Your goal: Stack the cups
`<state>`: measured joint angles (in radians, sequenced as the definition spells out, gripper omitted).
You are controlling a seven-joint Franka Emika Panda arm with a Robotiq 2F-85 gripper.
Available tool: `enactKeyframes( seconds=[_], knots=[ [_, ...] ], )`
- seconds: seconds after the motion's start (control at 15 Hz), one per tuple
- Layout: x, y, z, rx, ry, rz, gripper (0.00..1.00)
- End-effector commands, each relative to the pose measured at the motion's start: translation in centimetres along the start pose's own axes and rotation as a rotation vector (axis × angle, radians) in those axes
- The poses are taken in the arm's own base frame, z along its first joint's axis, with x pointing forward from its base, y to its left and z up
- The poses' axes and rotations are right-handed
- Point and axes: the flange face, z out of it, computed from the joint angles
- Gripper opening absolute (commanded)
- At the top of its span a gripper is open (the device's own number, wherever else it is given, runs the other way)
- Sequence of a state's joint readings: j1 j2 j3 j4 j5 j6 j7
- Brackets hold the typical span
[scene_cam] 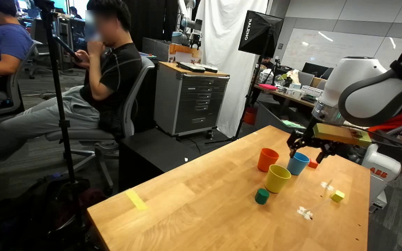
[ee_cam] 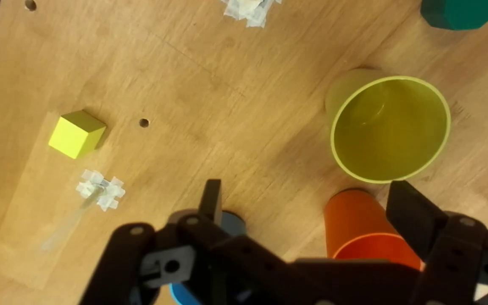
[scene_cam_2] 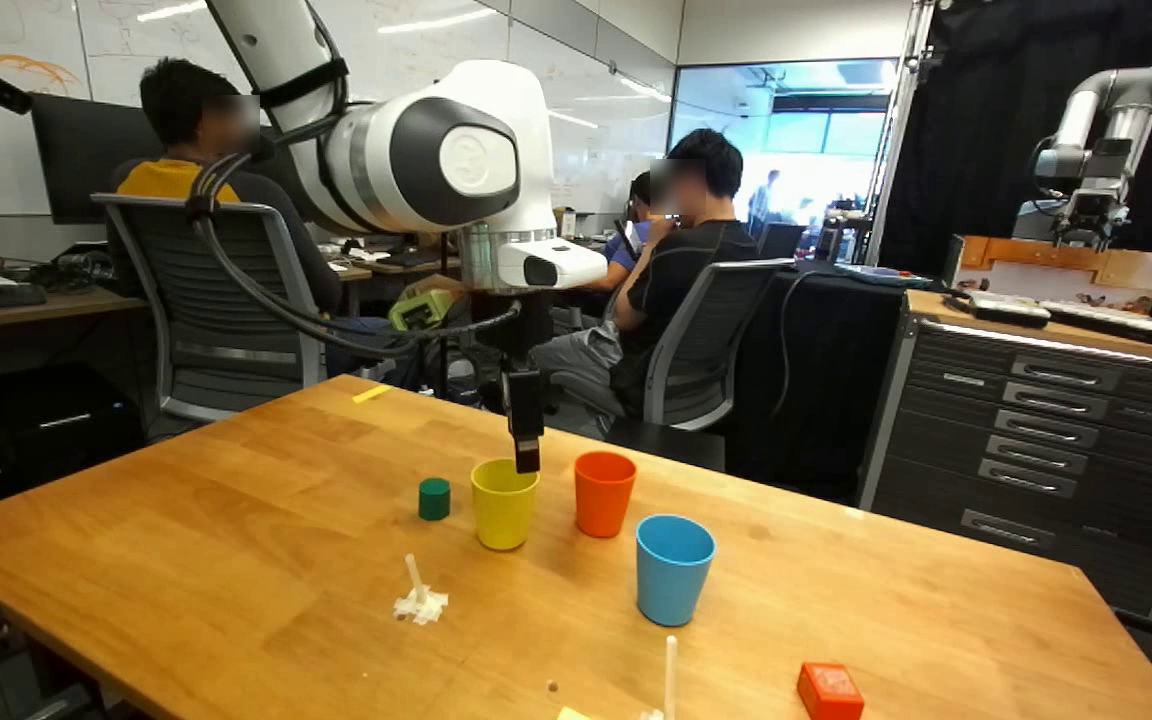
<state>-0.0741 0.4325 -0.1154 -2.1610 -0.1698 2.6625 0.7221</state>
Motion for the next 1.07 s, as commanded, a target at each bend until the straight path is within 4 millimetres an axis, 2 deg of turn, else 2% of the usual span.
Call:
enactKeyframes(
  seconds=[0.0, 0.47, 1.0],
  knots=[
    [1.0, -0.7, 1.7, 0.002, 0.003, -0.052, 1.00],
    [0.3, -3.2, 4.6, 0.006, -0.019, -0.141, 1.00],
    [1.0, -3.5, 6.3, -0.003, -0.034, -0.124, 1.00]
  ],
)
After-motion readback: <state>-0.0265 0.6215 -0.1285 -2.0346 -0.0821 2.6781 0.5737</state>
